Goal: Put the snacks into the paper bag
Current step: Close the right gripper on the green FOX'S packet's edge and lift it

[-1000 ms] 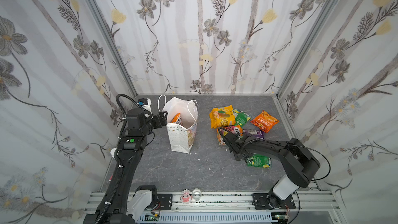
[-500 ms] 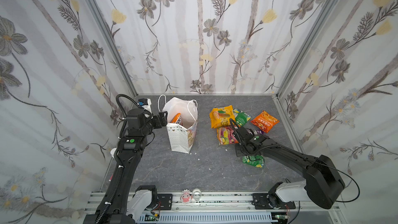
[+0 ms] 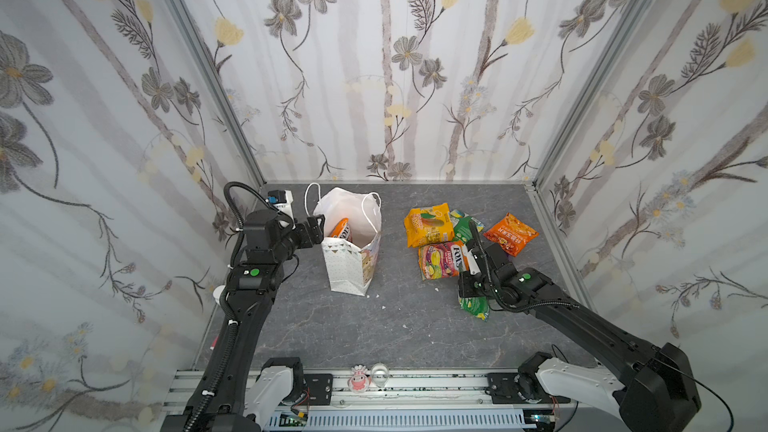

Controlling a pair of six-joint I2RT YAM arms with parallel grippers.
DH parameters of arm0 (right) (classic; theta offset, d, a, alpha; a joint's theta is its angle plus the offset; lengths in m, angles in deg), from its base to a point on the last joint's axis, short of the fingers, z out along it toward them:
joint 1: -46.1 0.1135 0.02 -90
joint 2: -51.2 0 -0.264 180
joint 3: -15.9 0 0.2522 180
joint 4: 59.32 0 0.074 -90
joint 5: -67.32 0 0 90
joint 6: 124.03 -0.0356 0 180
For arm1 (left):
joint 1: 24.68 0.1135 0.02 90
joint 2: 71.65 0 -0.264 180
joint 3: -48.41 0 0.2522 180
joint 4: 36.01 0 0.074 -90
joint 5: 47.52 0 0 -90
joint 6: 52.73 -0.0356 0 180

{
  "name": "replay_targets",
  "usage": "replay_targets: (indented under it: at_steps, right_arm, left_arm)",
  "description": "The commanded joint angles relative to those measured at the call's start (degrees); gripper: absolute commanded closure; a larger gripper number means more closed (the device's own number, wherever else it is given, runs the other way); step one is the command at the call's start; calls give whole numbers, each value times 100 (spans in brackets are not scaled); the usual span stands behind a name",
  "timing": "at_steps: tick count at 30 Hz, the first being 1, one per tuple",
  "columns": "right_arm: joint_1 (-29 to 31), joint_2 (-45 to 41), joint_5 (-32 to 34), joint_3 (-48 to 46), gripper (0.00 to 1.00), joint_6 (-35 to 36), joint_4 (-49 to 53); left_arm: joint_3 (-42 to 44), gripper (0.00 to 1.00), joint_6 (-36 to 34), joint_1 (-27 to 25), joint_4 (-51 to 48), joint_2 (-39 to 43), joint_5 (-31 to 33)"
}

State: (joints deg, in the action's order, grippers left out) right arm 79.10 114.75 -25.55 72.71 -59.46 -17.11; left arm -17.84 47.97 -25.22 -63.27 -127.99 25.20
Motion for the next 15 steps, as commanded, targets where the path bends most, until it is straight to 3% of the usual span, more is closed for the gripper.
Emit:
replay_targets:
  at_steps: [1,7,15]
  right_arm:
    - [4,-234,-541,-233,100,73,-444]
    - [-1,-864,-1186,-414,100,143,-1061]
    - [-2,-1208,-1529,-441,100,211,-1491]
  left_arm:
    - [-2,16,29,10,215,17,-90]
    - [28,16,36,9,243,17,-106]
    - [28,16,29,10,259,22,-120]
